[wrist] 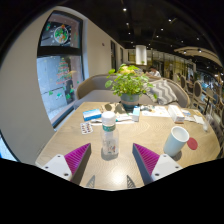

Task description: Pour water

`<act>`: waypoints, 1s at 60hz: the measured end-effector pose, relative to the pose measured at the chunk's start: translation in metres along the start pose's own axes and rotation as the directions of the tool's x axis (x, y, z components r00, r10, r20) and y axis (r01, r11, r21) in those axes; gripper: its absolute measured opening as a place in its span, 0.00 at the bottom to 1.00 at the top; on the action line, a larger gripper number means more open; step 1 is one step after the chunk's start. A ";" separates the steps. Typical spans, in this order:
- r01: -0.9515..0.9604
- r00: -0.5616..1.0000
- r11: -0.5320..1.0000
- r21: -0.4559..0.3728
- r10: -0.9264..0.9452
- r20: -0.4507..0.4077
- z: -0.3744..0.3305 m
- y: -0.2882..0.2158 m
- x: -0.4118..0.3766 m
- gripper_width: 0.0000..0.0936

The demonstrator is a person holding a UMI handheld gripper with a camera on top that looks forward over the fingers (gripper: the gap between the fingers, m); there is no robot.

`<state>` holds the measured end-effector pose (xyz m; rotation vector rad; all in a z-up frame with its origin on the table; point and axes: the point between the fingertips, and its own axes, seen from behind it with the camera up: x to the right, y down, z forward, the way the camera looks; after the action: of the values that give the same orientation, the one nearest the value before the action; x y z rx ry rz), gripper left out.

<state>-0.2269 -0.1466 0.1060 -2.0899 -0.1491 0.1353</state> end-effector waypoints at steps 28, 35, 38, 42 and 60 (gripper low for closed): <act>0.054 0.998 0.995 0.088 -0.051 -0.036 0.136 0.007 -0.005 0.53; 0.051 0.998 0.995 0.085 -0.048 -0.037 0.132 0.008 -0.006 0.46; 0.035 0.999 0.997 0.073 -0.032 -0.034 0.131 0.009 -0.007 0.43; 0.006 1.000 0.998 0.066 -0.004 -0.020 0.126 0.005 -0.008 0.42; -0.630 0.761 0.774 0.062 0.599 0.249 0.062 -0.094 0.004 0.42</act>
<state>-0.2376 -0.0463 0.1565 -1.9004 0.4248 0.7572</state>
